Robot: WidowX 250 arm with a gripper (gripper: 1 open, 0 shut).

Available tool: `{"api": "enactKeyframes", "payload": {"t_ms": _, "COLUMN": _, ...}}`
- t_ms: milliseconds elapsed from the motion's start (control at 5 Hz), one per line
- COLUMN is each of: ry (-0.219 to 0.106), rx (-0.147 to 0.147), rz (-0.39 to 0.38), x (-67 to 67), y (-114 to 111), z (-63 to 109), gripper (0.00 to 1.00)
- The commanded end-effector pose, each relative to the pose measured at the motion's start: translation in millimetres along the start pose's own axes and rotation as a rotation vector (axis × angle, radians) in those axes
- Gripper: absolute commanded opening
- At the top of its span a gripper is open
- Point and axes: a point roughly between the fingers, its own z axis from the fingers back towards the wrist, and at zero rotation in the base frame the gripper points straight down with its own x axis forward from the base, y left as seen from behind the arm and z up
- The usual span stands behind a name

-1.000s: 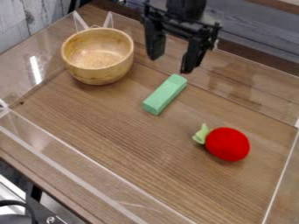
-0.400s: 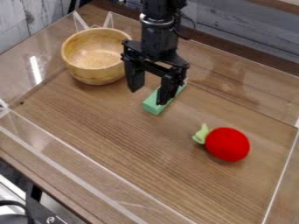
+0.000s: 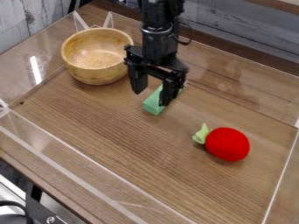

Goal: Put the green block in the brown bowl

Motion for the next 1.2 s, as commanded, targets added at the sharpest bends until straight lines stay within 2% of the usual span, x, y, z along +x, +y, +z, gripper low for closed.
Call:
{"api": "enactKeyframes", "payload": {"t_ms": 0, "ry": -0.051, "rx": 0.003, "rz": -0.051, "x": 7.4, "y": 5, "z": 3.7, "gripper": 1.0}}
{"api": "enactKeyframes", "payload": {"t_ms": 400, "ry": -0.073, "rx": 0.0, "rz": -0.245, "x": 12.2, "y": 20, "z": 15.3, "gripper": 1.0}}
{"api": "enactKeyframes", "payload": {"t_ms": 600, "ry": -0.09, "rx": 0.017, "rz": -0.17, "x": 7.5, "y": 11, "z": 1.8, "gripper": 1.0}}
{"api": "enactKeyframes", "payload": {"t_ms": 800, "ry": -0.107, "rx": 0.033, "rz": -0.127, "x": 4.6, "y": -4, "z": -9.7, "gripper": 1.0}}
{"api": "enactKeyframes", "payload": {"t_ms": 1000, "ry": -0.122, "rx": 0.042, "rz": -0.115, "x": 4.0, "y": -18, "z": -13.0, "gripper": 1.0}}
